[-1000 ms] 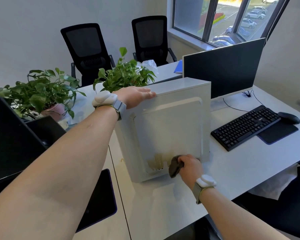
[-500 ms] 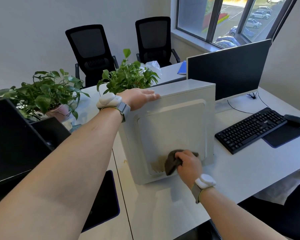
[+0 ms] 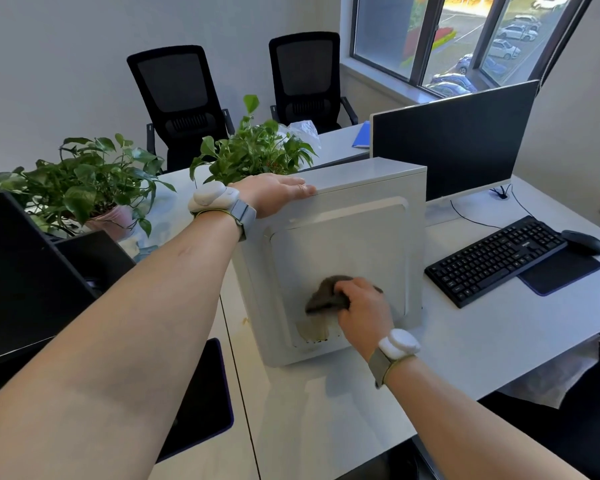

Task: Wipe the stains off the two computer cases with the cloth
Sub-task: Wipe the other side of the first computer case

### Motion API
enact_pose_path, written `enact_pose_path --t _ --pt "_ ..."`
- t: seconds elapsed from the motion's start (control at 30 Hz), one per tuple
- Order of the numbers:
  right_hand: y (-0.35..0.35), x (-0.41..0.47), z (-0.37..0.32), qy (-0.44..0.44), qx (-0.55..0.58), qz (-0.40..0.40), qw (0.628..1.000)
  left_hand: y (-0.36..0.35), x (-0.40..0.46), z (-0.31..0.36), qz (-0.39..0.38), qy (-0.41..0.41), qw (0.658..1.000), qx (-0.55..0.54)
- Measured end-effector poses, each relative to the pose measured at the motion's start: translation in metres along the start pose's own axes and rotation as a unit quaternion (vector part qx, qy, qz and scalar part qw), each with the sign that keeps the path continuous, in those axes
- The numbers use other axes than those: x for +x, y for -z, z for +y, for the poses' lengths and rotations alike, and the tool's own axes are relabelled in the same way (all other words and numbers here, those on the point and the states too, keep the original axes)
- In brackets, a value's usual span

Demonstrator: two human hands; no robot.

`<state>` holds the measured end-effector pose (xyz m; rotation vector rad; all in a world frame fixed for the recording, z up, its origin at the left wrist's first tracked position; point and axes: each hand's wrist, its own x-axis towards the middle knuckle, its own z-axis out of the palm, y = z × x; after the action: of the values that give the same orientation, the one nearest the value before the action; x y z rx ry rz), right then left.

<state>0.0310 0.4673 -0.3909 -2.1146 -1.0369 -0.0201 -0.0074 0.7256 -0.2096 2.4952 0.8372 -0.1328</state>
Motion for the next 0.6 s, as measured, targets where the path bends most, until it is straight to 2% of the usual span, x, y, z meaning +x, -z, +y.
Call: enact_pose_path --t 0.07,0.1,0.13,0.2,0.27,0.43,0.53,0.6 --pt "-0.016 -0.015 0.015 0.01 -0.037 -0.057 0.998 0.0 -0.001 0.0 0.001 0.0 1.0 0.002" --pt "-0.021 -0.022 0.022 -0.006 -0.056 -0.117 0.992 0.0 -0.001 0.0 0.003 0.0 1.0 0.001" --pt "-0.023 -0.027 0.026 -0.04 -0.08 -0.188 0.978 0.0 -0.001 0.0 0.003 0.0 1.0 0.002" --pt "-0.023 -0.035 0.031 -0.118 -0.147 -0.33 0.925 -0.001 -0.002 0.0 0.002 0.0 1.0 0.007" --pt "-0.012 -0.04 0.03 -0.168 -0.144 -0.36 0.906 -0.001 -0.003 0.001 0.001 0.0 1.0 0.011" --pt "0.046 0.001 -0.004 -0.19 0.002 -0.219 0.957 -0.001 -0.004 0.002 -0.002 0.001 1.0 0.005" --pt "0.071 0.048 -0.023 -0.187 0.176 -0.065 0.964 0.0 -0.005 0.003 -0.002 -0.001 1.0 0.003" --pt "0.074 0.065 -0.032 -0.151 0.217 0.044 0.963 0.0 -0.005 0.003 -0.001 -0.002 1.0 0.004"
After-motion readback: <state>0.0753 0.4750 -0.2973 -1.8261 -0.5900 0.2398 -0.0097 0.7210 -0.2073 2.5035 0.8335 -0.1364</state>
